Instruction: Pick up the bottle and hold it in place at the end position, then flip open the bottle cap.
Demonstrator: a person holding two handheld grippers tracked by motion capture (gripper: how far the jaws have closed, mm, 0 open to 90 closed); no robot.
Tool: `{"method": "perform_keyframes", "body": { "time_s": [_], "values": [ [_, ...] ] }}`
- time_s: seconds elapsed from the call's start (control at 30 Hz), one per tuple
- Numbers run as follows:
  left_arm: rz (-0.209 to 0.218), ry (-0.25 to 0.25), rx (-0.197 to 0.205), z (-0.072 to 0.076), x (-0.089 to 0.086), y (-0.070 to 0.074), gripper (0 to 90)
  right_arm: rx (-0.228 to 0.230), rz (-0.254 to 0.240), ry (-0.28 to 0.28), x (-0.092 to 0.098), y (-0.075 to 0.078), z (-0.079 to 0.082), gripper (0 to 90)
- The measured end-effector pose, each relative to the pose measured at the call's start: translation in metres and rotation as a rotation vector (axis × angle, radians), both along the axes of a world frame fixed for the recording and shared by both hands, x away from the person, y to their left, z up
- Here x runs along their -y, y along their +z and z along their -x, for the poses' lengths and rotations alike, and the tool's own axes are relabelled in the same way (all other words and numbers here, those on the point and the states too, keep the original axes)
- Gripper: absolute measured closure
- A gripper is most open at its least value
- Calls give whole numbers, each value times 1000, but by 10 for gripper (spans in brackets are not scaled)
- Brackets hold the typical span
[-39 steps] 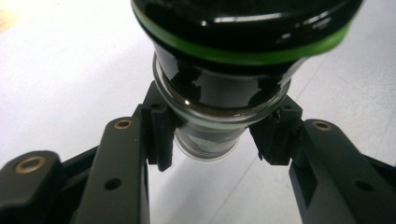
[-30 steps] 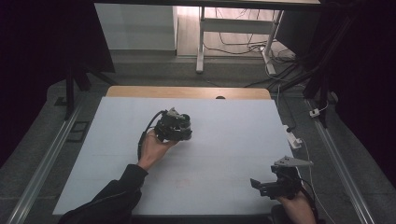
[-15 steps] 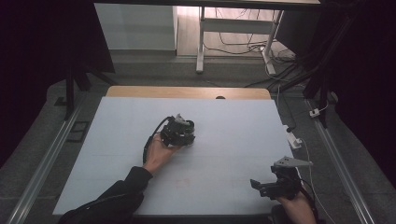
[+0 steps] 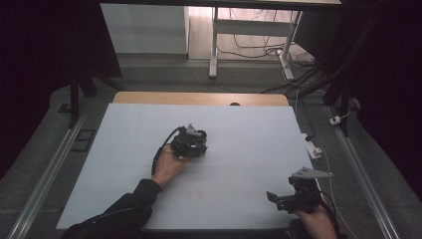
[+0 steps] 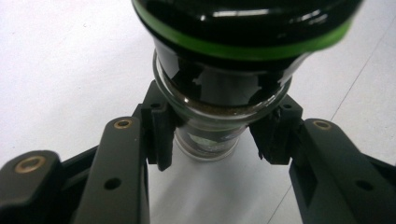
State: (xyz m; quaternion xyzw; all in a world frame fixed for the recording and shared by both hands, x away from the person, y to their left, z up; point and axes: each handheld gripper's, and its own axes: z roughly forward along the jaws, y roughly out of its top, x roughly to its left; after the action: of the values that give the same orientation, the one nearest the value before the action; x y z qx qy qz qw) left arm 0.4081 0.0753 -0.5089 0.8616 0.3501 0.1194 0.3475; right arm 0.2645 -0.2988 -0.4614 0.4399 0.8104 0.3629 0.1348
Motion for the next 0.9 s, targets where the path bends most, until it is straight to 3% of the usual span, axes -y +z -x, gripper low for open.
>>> {"method": "perform_keyframes", "body": {
  "time_s": [0.2, 0.9],
  "values": [
    [2, -1, -2, 0, -1, 0, 538, 9, 11, 14, -2, 1, 1, 0],
    [-4, -2, -3, 0, 0, 0, 538, 29, -40, 63, -5, 5, 2, 0]
  ]
}}
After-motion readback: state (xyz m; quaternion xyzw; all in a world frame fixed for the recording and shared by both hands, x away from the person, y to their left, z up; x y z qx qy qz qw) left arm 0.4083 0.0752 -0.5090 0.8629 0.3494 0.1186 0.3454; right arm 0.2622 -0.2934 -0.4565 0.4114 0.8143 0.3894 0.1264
